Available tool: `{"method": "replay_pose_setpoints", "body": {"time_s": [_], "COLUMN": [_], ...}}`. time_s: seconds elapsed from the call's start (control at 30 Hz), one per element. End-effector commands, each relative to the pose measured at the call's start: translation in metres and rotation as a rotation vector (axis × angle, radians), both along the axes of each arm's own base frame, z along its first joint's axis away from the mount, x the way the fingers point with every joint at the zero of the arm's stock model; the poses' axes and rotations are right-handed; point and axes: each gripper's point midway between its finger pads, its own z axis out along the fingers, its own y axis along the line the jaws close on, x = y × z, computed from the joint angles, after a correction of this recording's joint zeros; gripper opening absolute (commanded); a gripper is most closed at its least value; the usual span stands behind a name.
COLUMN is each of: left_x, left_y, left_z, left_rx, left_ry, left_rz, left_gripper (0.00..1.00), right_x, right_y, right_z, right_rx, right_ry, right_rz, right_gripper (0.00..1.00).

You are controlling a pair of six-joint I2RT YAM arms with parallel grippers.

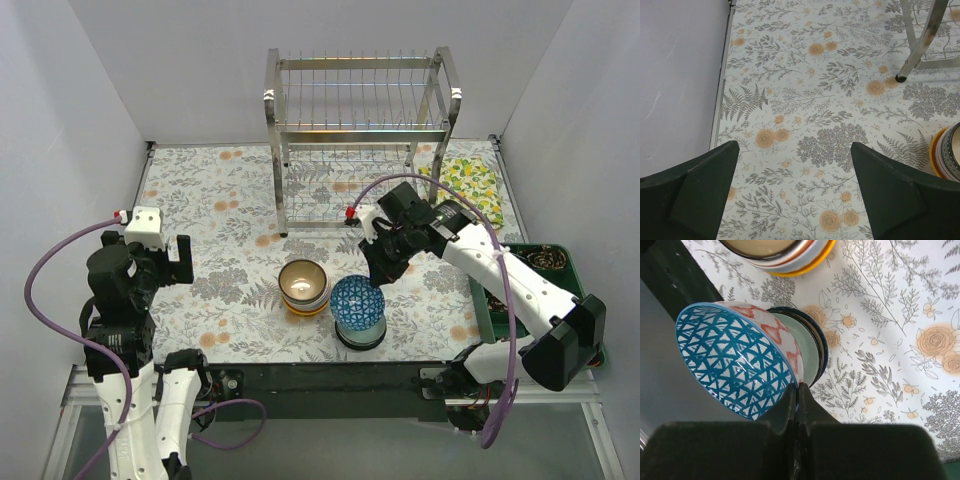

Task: Load the bowls into the dish rack

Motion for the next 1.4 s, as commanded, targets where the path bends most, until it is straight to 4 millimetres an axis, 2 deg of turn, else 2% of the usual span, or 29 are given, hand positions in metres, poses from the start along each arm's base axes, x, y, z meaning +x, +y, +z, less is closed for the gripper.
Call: {"method": "replay_pose_setpoints", "body": {"time_s": [0.0,0.13,0.17,0.27,0.4,0.43,0.5,0.57,0.8,0.9,1.07,1.23,1.37], "left_x": [0.005,0.008,0.009,0.012,0.016,0.016,0.017,0.017,0.009,0.004,0.0,-0.001,0.0], "left_y": [-0.005,-0.01,-0.009,-0.011,-0.013,-0.013,-0.012,-0.013,-0.015,-0.016,-0.015,-0.016,-0.016], "left_z": [0.003,0.01,0.01,0.014,0.019,0.021,0.021,0.023,0.018,0.013,0.006,0.0,-0.004], "left_rx": [-0.007,-0.02,-0.021,-0.032,-0.037,-0.038,-0.038,-0.042,-0.045,-0.042,-0.031,-0.035,-0.026], "left_ry": [0.007,-0.001,0.002,-0.002,-0.004,-0.007,-0.002,0.001,0.029,0.037,0.049,0.058,0.067], "left_rz": [-0.035,-0.059,-0.059,-0.068,-0.079,-0.079,-0.076,-0.081,-0.086,-0.088,-0.089,-0.09,-0.101], "left_gripper": [0.96,0.96,0.96,0.96,0.96,0.96,0.96,0.96,0.96,0.96,0.96,0.96,0.96], "right_x": [0.003,0.033,0.046,0.057,0.054,0.05,0.057,0.058,0.064,0.069,0.076,0.07,0.079], "right_y": [0.006,-0.026,-0.042,-0.069,-0.082,-0.085,-0.093,-0.099,-0.117,-0.119,-0.118,-0.125,-0.122], "right_z": [0.041,0.038,0.035,0.026,0.015,0.006,-0.001,-0.013,-0.056,-0.074,-0.091,-0.112,-0.114], "right_rx": [0.115,0.089,0.08,0.049,0.013,-0.004,-0.034,-0.045,-0.108,-0.116,-0.109,-0.138,-0.109], "right_ry": [-0.057,-0.036,-0.027,-0.016,-0.021,-0.003,-0.03,0.017,0.117,0.122,0.111,0.094,0.061], "right_rz": [0.01,-0.165,-0.246,-0.359,-0.406,-0.418,-0.453,-0.499,-0.599,-0.621,-0.651,-0.665,-0.672], "right_gripper": [0.01,0.01,0.01,0.01,0.01,0.01,0.01,0.01,0.01,0.01,0.01,0.01,0.01]}}
